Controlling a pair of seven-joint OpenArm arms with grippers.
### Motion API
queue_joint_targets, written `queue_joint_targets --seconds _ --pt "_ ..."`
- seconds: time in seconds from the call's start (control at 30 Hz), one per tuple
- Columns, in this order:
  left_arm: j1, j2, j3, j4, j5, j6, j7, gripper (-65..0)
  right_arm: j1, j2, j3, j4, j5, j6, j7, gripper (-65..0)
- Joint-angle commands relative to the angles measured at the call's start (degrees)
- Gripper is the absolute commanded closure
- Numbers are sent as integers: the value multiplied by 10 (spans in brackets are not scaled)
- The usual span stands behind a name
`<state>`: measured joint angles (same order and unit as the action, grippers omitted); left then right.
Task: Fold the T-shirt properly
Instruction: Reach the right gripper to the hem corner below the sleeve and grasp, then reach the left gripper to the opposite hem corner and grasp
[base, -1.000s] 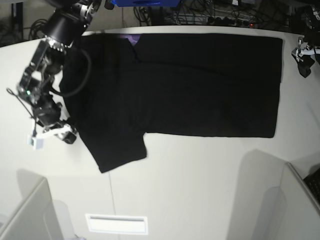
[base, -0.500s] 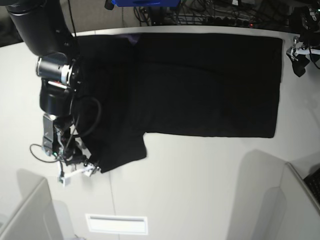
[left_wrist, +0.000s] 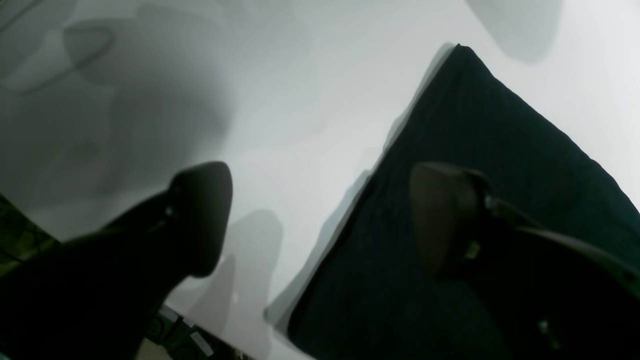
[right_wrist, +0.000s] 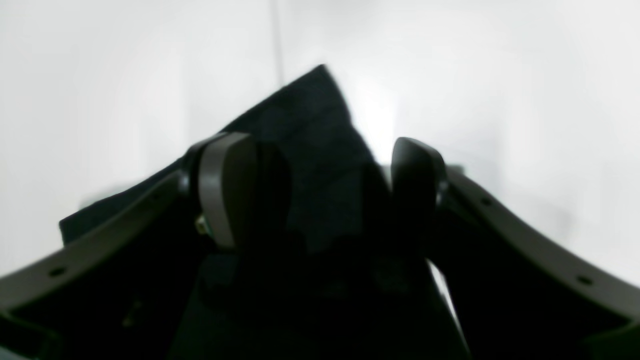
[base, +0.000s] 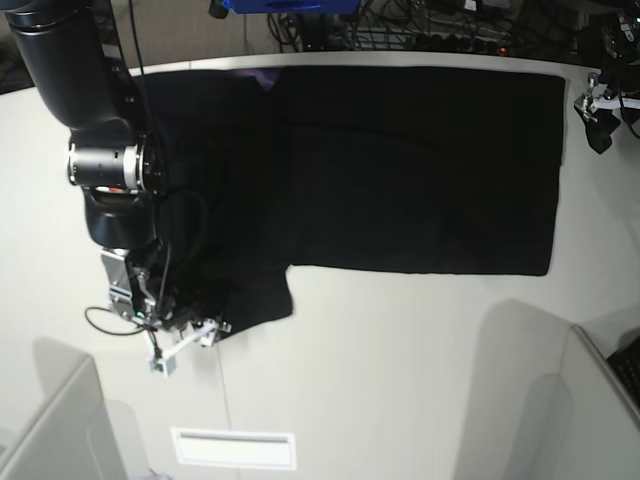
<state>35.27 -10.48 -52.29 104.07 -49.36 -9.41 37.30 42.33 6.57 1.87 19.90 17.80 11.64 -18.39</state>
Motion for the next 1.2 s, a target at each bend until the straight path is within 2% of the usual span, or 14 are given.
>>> queue_joint_targets --seconds 0.0,0.1,0.4,0.47,0.7,0.77,0.9,1.0,1.17 --pt "6 -7 -6 7 -4 -5 -11 -530 14 5 0 7 2 4 -3 -401" --pt "5 -7 -6 7 -4 -5 -11 -530 13 5 0 8 2 4 -3 -338" --pt "-16 -10 -5 6 -3 -4 -11 -530 11 7 0 8 0 4 1 -60" --pt "-25 -23 -1 6 12 -3 -11 -530 11 7 1 8 0 4 1 0" --pt "-129 -63 52 -10 179 -1 -10 -530 4 5 5 41 3 1 -2 0" --pt "-169 -73 60 -43 215 -3 9 -530 -12 5 5 72 3 1 -8 0" --pt "-283 -102 64 -144 252 -4 98 -530 -52 4 5 173 3 0 -46 0" --pt "-340 -122 92 -207 266 -5 103 -530 -69 4 5 235 3 0 -74 0" --pt "-424 -151 216 -288 291 -5 103 -530 -91 4 5 278 3 0 -92 0"
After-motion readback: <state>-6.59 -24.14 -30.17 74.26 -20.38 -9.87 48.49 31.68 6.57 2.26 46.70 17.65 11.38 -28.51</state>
